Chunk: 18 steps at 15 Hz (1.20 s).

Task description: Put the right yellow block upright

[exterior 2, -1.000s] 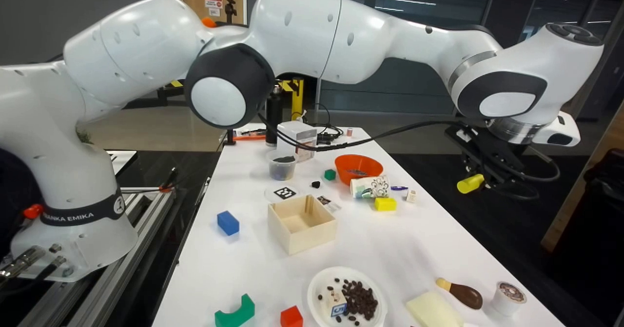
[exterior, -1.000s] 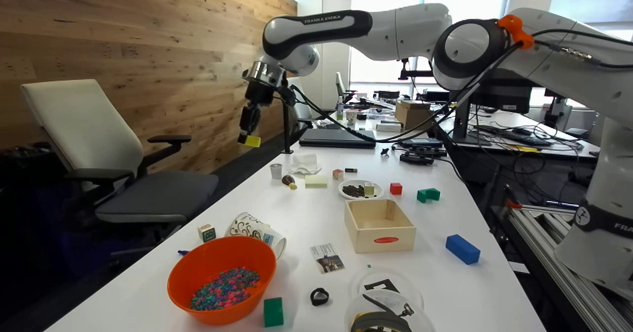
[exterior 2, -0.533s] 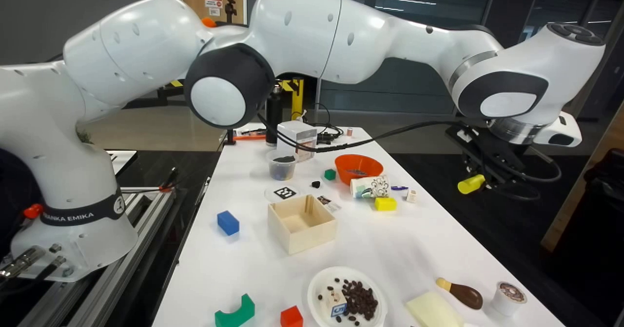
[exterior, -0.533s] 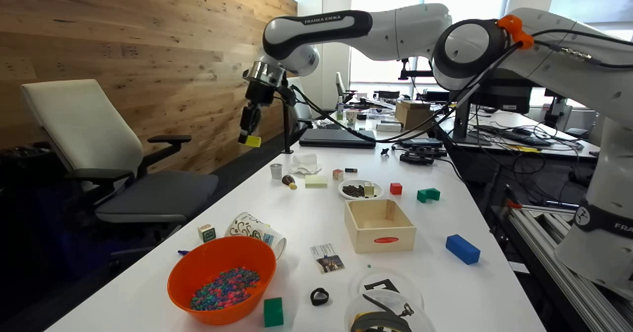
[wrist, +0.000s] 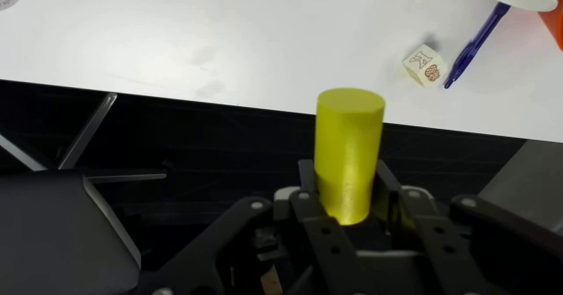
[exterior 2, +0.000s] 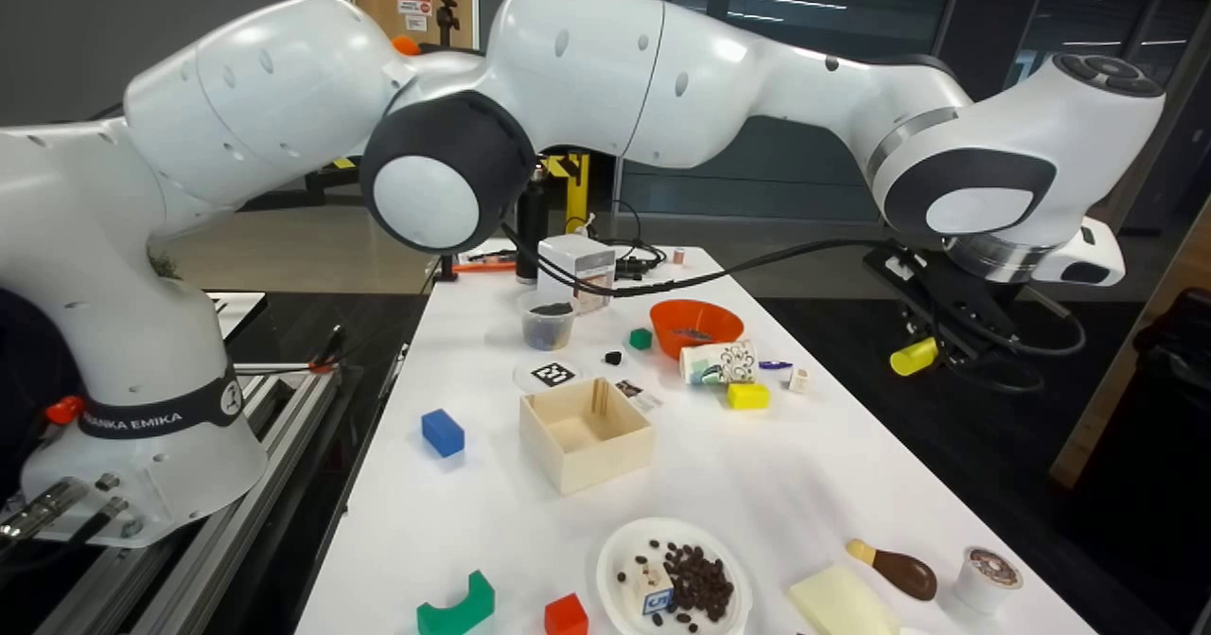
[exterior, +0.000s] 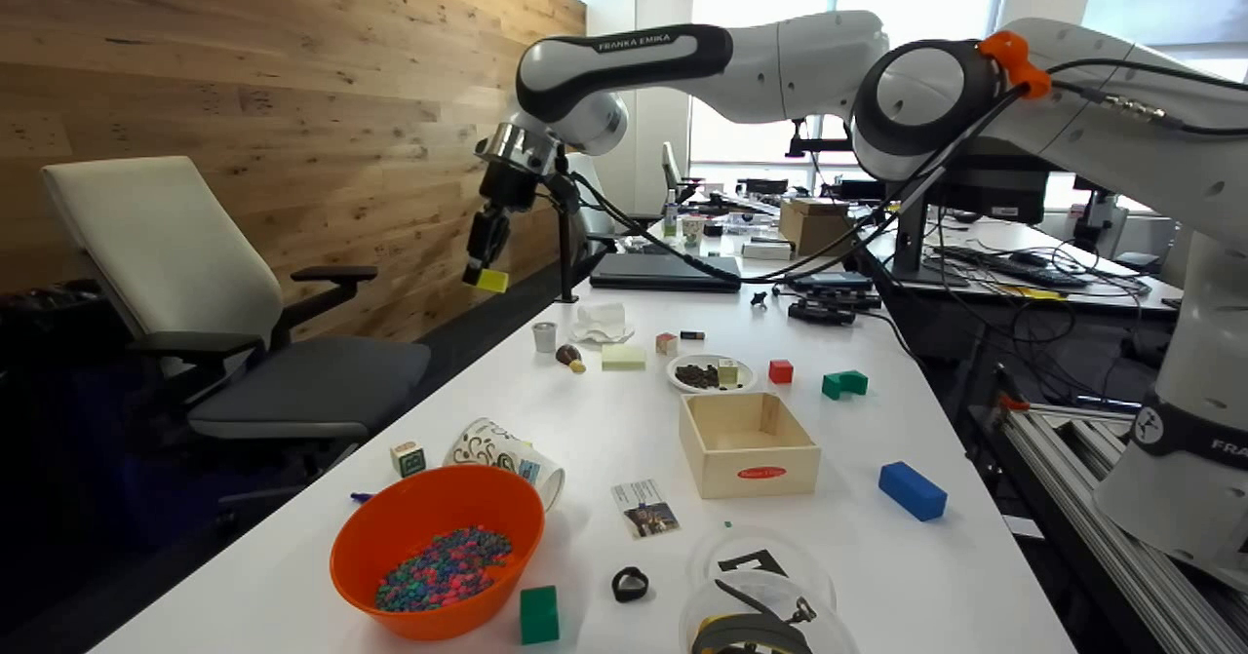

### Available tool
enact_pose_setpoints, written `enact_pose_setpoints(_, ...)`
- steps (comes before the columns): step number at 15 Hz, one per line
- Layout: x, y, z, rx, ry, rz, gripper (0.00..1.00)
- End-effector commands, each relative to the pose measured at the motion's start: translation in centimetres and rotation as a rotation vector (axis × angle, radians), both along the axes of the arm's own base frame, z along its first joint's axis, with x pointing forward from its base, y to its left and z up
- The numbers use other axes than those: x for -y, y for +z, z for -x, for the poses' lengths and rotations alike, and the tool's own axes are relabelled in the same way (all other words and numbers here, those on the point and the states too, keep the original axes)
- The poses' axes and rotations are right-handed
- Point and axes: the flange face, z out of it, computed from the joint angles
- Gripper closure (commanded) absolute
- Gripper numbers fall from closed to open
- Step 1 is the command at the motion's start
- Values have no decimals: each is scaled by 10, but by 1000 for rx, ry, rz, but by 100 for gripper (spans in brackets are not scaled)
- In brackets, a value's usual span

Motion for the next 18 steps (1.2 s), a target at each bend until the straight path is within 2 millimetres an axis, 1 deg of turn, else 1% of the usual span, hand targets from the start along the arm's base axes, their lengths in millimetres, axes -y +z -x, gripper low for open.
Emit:
enact_pose_setpoints(1,-2,-12,-6,80,9,-104,92)
enact_pose_setpoints(3,-5,-23,-10,122,10,-144,92)
enact_pose_setpoints(7,-6,-46,-9,143,54,-167,92)
enact_pose_setpoints(8,-10,-42,-10,115,33,-121,67)
enact_pose_setpoints(10,-9,-50,-9,115,44,-128,67)
enact_pose_setpoints(13,-8,-49,-9,118,46,-132,67)
enact_pose_setpoints(14,-8,-49,-9,118,46,-133,92)
enact_pose_setpoints(16,-4,-47,-3,89,115,-143,92)
enact_pose_setpoints(18,7,-51,6,49,171,-173,92)
